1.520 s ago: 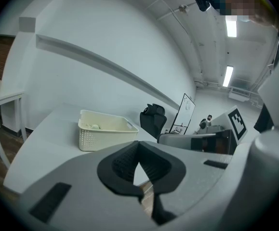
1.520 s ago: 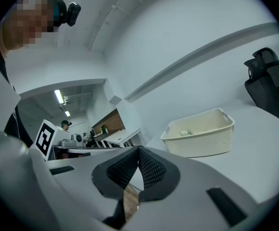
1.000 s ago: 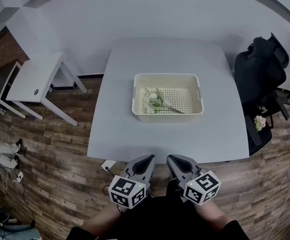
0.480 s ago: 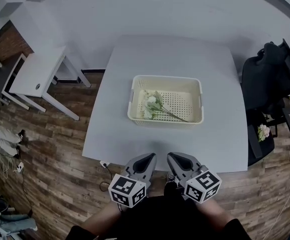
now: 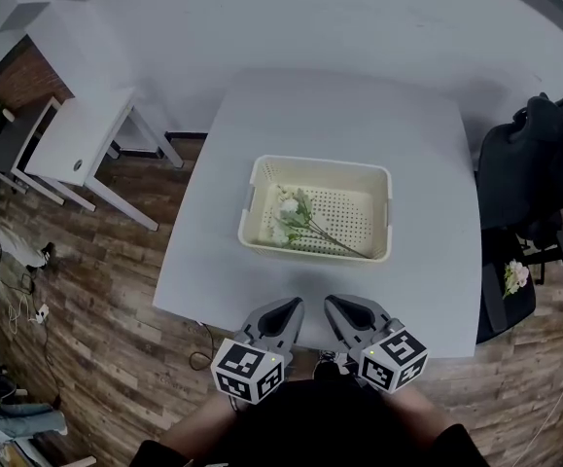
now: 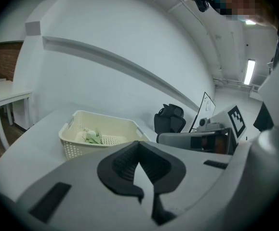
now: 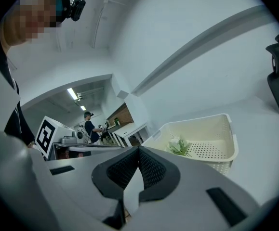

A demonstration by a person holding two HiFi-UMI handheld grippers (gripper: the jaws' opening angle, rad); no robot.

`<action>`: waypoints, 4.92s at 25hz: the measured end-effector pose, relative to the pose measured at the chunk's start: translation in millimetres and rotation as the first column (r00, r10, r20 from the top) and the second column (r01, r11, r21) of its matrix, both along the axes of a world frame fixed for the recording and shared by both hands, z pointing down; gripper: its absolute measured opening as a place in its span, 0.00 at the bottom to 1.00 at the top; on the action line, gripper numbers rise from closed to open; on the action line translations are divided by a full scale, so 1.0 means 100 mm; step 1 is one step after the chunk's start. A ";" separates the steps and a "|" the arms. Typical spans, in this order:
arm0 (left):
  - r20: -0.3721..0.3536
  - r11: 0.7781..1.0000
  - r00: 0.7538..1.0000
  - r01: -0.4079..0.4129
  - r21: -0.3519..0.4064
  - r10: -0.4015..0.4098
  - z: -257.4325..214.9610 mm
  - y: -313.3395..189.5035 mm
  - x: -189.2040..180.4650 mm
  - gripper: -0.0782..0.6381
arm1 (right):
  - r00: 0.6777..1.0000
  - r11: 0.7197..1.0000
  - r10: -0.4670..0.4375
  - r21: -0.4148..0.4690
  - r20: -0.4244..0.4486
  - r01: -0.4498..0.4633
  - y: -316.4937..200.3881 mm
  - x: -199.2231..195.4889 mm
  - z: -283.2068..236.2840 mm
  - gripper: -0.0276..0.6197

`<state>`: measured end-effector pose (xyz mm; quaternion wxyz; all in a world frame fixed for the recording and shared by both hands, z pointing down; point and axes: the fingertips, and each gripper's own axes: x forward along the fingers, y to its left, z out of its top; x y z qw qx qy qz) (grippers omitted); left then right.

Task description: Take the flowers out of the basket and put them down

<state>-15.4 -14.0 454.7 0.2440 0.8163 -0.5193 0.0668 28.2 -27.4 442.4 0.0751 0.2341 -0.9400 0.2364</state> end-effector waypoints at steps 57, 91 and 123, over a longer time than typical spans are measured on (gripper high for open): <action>-0.027 0.929 0.929 -0.369 -0.018 0.368 0.07 -0.76 -0.21 0.12 | 0.726 0.964 -0.258 -0.121 -0.637 0.237 -1.46 -0.37 0.82 0.08; -0.018 0.882 0.886 -0.462 -0.094 0.463 0.31 -0.80 -0.83 0.12 | 0.274 0.791 -0.602 -0.514 -0.750 0.330 -1.59 -0.32 2.35 0.12; 0.006 0.845 0.847 -0.531 0.058 0.532 -0.08 -0.83 -0.61 0.12 | 0.881 0.972 0.233 0.086 -0.412 -0.217 -1.93 -0.22 0.05 0.09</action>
